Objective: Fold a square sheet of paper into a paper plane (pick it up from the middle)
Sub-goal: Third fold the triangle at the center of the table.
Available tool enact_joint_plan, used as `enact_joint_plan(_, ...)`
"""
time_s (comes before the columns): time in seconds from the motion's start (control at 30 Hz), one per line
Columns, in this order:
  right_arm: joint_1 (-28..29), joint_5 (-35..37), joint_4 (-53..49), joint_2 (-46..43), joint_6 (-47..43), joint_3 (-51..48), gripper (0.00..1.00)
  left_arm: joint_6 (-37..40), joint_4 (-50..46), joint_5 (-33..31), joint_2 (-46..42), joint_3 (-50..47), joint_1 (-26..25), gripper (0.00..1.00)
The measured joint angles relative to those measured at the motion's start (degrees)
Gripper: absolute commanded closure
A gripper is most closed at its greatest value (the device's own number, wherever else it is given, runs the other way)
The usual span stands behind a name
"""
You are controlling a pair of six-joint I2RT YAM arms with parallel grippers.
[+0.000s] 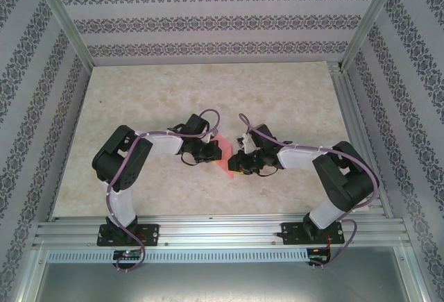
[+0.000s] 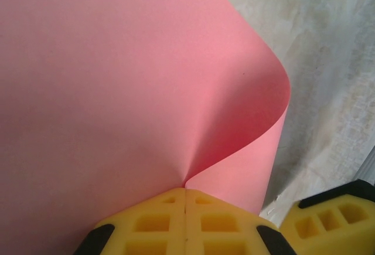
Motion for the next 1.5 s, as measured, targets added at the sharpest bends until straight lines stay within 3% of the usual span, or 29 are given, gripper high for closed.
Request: enact_joint_plan(1.5,1.60,1.95,-1.75,1.70,0.68,2.08,0.75,2.36,-1.68,-0.90,-0.70,-0.20,0.28,1.00)
